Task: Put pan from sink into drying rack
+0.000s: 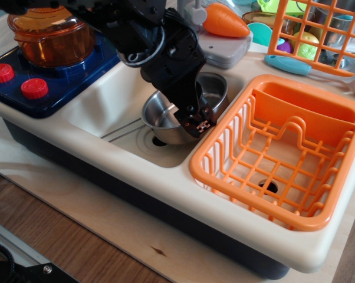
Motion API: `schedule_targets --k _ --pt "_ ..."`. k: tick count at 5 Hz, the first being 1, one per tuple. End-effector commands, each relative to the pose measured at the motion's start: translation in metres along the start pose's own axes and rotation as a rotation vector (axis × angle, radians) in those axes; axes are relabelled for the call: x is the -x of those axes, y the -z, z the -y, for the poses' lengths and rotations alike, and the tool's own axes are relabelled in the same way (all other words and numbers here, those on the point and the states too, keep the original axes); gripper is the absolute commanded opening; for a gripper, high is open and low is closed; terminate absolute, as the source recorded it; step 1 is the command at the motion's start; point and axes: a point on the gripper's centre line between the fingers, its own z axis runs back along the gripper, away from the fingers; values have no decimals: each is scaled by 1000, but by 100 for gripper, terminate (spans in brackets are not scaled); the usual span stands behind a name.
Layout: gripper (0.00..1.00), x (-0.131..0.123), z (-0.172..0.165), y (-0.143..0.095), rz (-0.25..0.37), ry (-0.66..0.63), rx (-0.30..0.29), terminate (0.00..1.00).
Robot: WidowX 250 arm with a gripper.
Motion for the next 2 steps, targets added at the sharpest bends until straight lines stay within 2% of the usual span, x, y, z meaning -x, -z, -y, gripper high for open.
schedule_targets --k 1,2 --pt "100 4 -3 15 12 -7 46 0" --pt "0 5 -5 18 4 -30 48 0"
